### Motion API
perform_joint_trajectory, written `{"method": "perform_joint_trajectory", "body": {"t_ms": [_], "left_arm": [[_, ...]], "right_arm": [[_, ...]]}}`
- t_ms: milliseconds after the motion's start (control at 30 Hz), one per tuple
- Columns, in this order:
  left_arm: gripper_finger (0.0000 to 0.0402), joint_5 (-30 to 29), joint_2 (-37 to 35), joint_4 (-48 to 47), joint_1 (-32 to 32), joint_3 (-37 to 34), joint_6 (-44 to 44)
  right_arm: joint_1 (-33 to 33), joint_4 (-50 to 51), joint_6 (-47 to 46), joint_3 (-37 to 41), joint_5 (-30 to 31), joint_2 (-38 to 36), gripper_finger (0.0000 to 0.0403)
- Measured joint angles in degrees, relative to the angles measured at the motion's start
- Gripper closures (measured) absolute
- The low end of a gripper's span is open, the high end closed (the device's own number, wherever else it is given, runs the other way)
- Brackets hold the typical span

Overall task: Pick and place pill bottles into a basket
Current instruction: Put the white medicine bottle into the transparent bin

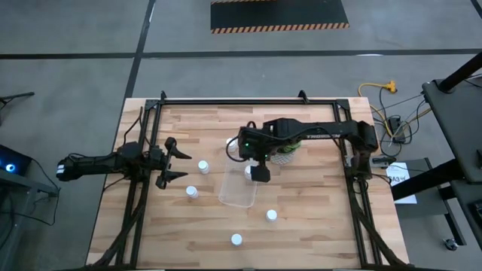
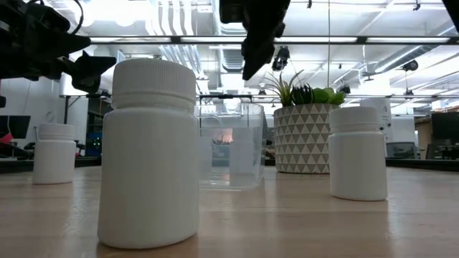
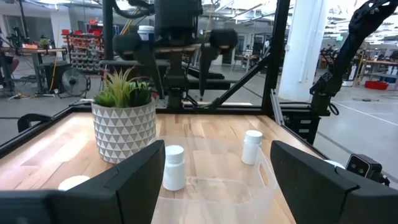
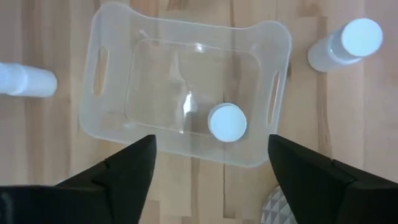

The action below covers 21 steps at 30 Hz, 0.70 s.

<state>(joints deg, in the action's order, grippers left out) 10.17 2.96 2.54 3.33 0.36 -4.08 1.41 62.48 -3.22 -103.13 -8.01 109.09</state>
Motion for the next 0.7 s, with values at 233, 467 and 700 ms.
{"method": "perform_joint_trajectory", "body": {"t_ms": [233,467,700], "left_arm": [[0.0127,0.01,0.0,0.01,0.01,0.0,0.02],[0.0127,0.01,-0.04,0.01,0.02,0.0,0.02],[0.0127,0.01,0.0,0.01,0.0,0.0,0.02]], "right_arm": [[-2.64,2.81,-3.5,0.02,-1.53,-1.46,0.0056],[-9.17,3.24,-7.64,0.06,-1.03,-1.24,0.005],[-15.42,3.11,-13.72,0.16,3.95,-1.19,0.0049]]}}
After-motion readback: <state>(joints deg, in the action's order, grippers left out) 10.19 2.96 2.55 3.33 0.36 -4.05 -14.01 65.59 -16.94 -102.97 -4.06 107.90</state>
